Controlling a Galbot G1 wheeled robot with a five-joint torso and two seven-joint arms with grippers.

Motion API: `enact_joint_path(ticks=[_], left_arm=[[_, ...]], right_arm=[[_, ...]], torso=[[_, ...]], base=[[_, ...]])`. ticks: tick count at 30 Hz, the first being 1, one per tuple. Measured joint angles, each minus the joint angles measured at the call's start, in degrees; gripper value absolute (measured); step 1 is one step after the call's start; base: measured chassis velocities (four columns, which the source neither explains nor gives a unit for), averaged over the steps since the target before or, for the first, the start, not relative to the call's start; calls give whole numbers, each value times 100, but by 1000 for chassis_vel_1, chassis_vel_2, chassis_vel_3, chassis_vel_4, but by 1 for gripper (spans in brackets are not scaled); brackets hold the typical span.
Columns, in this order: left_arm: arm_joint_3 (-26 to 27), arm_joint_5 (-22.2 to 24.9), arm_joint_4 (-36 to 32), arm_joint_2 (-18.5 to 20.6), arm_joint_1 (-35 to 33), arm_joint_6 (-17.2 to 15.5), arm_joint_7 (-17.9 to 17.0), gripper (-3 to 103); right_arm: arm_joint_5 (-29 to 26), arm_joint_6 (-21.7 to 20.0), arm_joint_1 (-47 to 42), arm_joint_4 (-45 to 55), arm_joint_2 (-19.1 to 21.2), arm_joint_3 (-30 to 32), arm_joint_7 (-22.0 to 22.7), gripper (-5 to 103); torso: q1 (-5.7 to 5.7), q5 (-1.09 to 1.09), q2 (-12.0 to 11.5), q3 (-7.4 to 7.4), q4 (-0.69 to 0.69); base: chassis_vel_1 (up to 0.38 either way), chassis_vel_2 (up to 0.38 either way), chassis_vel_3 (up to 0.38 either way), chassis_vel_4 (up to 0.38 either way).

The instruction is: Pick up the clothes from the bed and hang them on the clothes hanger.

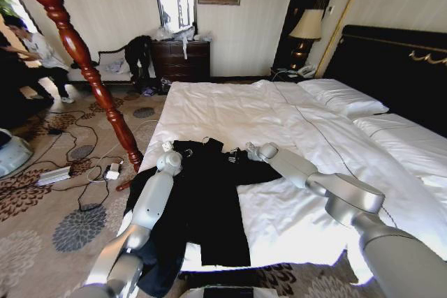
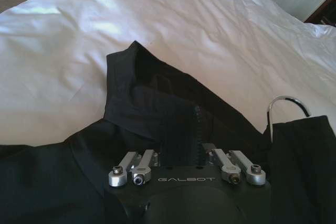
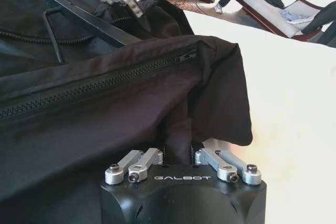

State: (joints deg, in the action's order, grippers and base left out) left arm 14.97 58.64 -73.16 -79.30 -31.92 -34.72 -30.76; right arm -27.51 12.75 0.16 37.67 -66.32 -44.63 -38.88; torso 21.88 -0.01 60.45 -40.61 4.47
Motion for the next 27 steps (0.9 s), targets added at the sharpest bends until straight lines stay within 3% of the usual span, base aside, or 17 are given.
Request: enact_joint_path(ticks=[3, 5, 9, 16, 19, 27], left_arm=[[25, 24, -142, 124, -98, 14, 11, 22], [28, 32, -180, 176, -130, 17, 18, 22], [82, 96, -408, 489, -278, 51, 94, 3], [94, 119, -855, 1037, -545, 106, 273, 2], [23, -53, -1192, 1469, -783, 146, 491, 2], [-175, 33, -1786, 1885, -979, 123, 614, 2]], right_arm=[[7, 38, -8, -38, 14, 10, -5, 21], [10, 57, -8, -59, 14, 11, -10, 21], [22, 120, -6, -124, 28, 12, -18, 21], [36, 179, 10, -232, 54, 26, 90, 21], [32, 228, 12, -358, 32, 56, 222, 21], [30, 241, -4, -346, 67, 89, 325, 21]], torso=[[0, 1, 0, 0, -1], [0, 0, 0, 0, 0], [0, 0, 0, 0, -1], [0, 0, 0, 0, -1], [-1, 0, 0, 0, -3], [-1, 0, 1, 0, 0]], base=[[0, 0, 0, 0], [0, 0, 0, 0], [0, 0, 0, 0], [0, 0, 0, 0], [0, 0, 0, 0], [0, 0, 0, 0]])
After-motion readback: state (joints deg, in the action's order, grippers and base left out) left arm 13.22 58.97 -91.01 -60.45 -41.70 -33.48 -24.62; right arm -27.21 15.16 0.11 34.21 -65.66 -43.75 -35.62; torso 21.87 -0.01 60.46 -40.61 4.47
